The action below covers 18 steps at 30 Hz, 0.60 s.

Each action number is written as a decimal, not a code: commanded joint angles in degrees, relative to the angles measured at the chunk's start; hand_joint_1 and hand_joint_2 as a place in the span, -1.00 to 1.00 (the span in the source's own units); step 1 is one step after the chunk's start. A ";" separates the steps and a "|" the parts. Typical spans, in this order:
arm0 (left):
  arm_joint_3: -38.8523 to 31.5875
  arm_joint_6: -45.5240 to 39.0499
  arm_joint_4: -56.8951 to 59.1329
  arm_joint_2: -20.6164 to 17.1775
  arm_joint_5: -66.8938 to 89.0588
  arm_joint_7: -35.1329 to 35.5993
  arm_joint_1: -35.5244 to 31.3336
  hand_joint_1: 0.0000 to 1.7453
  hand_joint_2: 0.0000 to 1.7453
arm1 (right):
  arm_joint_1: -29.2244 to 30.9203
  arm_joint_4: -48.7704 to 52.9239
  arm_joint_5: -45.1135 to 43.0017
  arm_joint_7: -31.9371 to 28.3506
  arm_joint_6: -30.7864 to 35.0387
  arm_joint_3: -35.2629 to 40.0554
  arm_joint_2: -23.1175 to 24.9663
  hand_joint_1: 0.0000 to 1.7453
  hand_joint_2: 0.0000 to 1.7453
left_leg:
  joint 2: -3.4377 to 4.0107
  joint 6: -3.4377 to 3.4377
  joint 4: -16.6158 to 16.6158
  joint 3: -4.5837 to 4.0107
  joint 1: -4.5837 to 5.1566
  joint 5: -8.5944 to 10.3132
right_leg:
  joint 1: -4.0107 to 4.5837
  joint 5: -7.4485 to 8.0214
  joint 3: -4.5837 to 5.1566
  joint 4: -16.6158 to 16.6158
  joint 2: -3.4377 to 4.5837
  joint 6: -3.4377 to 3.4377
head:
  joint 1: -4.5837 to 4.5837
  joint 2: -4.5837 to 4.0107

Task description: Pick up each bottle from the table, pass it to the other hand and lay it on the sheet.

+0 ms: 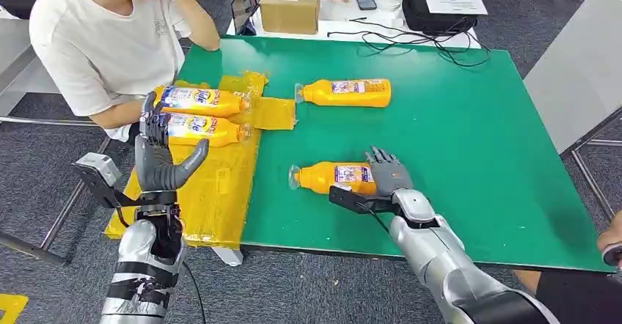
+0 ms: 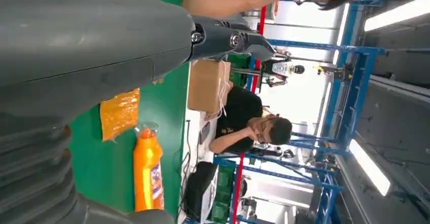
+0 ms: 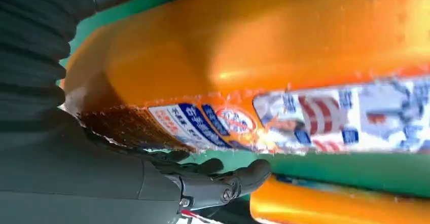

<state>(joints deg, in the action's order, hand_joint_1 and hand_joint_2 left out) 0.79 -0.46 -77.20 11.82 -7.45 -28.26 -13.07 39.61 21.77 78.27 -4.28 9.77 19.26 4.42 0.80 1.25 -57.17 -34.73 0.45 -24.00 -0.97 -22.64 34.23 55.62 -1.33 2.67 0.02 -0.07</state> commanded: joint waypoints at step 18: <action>1.39 0.13 4.71 -1.71 0.29 -2.02 -1.56 -1.00 1.00 | 0.51 -6.35 -16.26 -11.96 -19.65 -4.80 0.00 1.00 1.00 | 0.12 -0.13 0.08 0.73 -0.16 -0.07 | 0.13 0.01 -0.59 -0.17 0.15 -0.15 | 0.00 0.00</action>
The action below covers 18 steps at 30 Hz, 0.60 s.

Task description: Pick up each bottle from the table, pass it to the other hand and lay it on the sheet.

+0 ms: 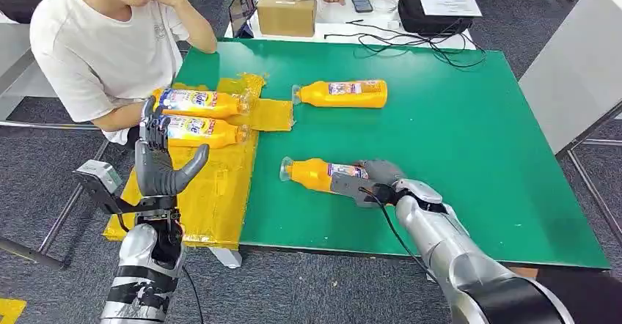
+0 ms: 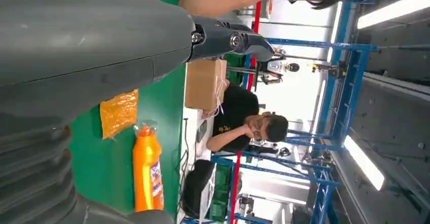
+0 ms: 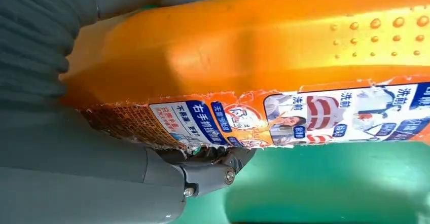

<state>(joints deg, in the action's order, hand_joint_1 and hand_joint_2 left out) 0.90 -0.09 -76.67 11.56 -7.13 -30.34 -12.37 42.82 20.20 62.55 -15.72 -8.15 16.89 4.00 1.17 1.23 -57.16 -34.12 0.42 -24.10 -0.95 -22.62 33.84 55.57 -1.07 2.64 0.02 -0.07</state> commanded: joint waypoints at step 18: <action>8.01 0.80 4.08 0.05 4.66 2.67 8.20 -1.00 1.00 | -26.98 43.40 -43.01 -16.10 7.69 -4.09 6.72 1.00 1.00 | -0.09 -0.15 0.11 0.09 -0.13 -0.11 | 0.13 -0.03 -0.15 -0.11 0.12 -0.26 | 0.00 0.00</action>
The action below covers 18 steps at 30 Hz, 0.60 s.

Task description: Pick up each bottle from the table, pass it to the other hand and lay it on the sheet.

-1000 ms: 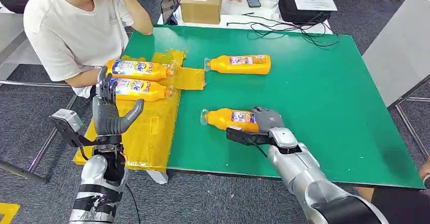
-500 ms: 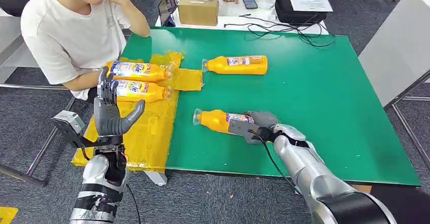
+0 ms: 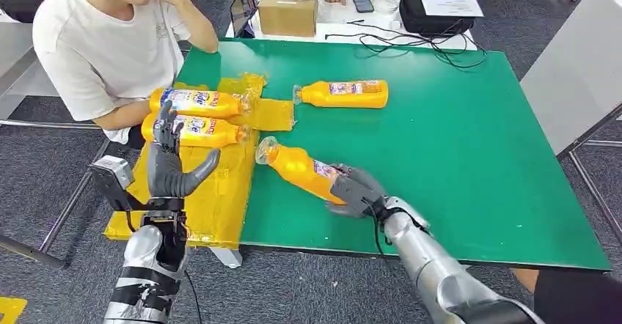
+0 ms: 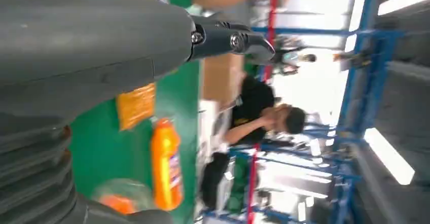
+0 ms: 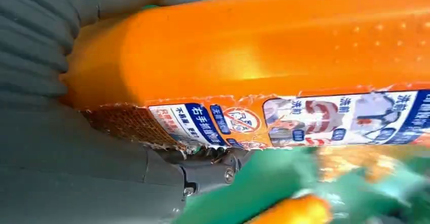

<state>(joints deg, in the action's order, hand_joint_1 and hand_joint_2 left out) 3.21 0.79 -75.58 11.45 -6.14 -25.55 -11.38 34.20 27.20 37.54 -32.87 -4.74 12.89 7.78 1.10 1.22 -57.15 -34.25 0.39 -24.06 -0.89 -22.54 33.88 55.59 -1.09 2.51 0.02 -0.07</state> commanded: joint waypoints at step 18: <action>14.00 15.38 -1.57 -2.42 13.42 -6.24 12.26 -1.00 1.00 | -21.29 40.82 -22.14 -0.43 3.12 7.28 3.35 1.00 1.00 | -0.19 -0.07 0.02 -0.54 -0.03 -0.17 | 0.00 -0.20 0.45 -0.05 0.05 0.06 | 0.00 0.00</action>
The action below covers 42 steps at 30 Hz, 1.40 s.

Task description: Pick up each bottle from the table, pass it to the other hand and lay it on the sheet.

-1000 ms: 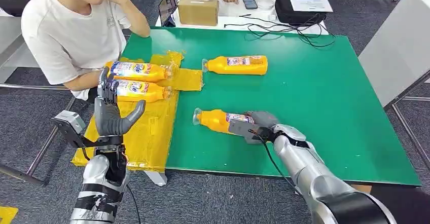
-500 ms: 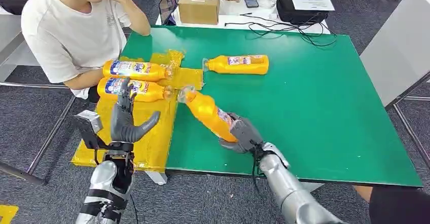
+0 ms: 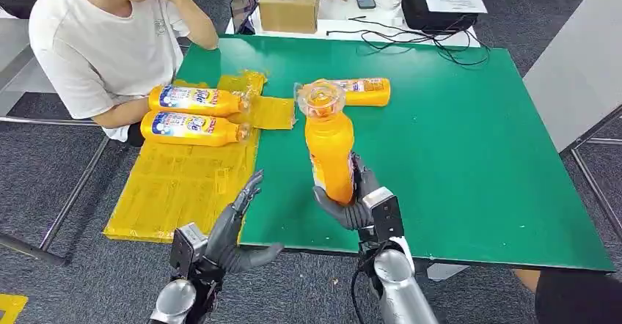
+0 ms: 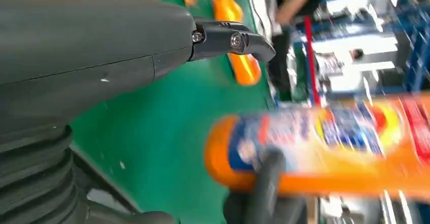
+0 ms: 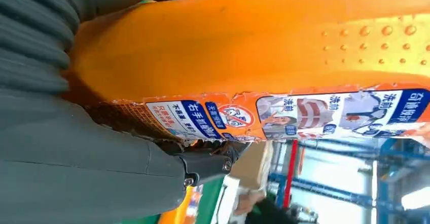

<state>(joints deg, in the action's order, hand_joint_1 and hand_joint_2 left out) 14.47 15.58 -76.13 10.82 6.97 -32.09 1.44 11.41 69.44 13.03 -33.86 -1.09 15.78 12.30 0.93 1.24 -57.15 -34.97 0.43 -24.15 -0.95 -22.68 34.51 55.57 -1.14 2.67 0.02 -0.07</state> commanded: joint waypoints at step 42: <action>4.75 0.59 6.86 -1.06 -9.15 12.10 -7.30 1.00 1.00 | -3.69 -10.05 12.34 0.62 10.06 15.92 2.95 -1.00 -1.00 | -0.15 -0.16 0.08 0.36 -0.13 -0.12 | 0.10 -0.14 -0.36 -0.09 0.02 -0.17 | -0.02 0.00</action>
<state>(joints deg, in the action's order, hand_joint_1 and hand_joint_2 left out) 18.32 16.35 -77.44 11.78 -0.41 -24.09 -3.03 7.87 59.78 25.79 -32.87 6.97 32.59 15.19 0.94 1.23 -57.15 -35.02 0.43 -24.14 -0.96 -22.68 34.59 55.57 -1.15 2.65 0.00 -0.07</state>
